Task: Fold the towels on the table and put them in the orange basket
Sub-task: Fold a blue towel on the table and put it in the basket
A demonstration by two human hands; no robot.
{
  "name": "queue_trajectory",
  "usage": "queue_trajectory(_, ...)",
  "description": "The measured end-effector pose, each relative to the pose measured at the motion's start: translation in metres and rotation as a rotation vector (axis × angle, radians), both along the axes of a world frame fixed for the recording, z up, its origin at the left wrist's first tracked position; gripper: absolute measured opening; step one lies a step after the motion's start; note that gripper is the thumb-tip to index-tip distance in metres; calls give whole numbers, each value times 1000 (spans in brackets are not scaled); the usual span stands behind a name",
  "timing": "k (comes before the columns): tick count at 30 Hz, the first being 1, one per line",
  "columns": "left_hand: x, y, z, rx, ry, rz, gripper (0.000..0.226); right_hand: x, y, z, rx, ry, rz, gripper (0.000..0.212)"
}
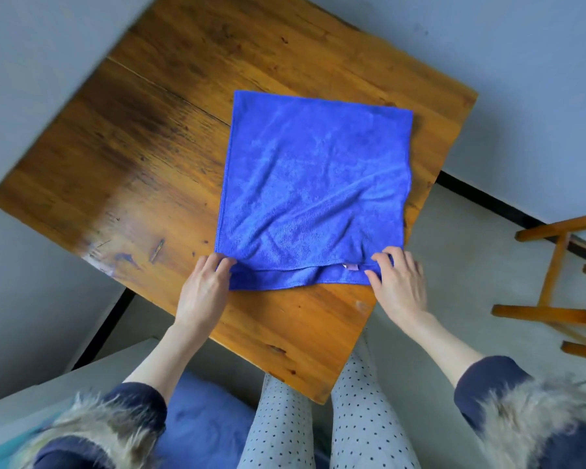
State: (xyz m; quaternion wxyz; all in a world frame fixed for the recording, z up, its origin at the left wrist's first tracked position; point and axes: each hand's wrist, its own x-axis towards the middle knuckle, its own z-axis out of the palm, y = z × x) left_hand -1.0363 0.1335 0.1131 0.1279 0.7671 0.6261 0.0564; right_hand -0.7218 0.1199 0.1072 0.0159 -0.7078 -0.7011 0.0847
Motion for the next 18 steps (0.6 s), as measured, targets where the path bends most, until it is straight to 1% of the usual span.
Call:
queue_trajectory(2,1,4,-2,32,31,-23,31,-2,6,-1,26,-11,26,24)
queue_trajectory(7,0,3,-14,130,141,-56,12,0,14,-1,82,-136,102,13)
queue_trajectory(9,2,3,-14,156,190,-42,7,4,16,-1,126,-126,100,11)
queue_trajectory(11,5,4,-12,174,204,-20,4,6,16,2,180,-75,63,8)
queue_trajectory(12,7,5,-10,182,192,-14,4,7,15,4,204,-42,41,7)
queue_trajectory(14,10,6,-4,185,140,-14,12,9,13,12,248,21,20,8)
queue_trajectory(16,11,7,4,191,52,4,15,13,15,22,305,86,33,12)
queue_trajectory(18,9,9,13,196,-44,42,15,16,18,33,382,163,39,11)
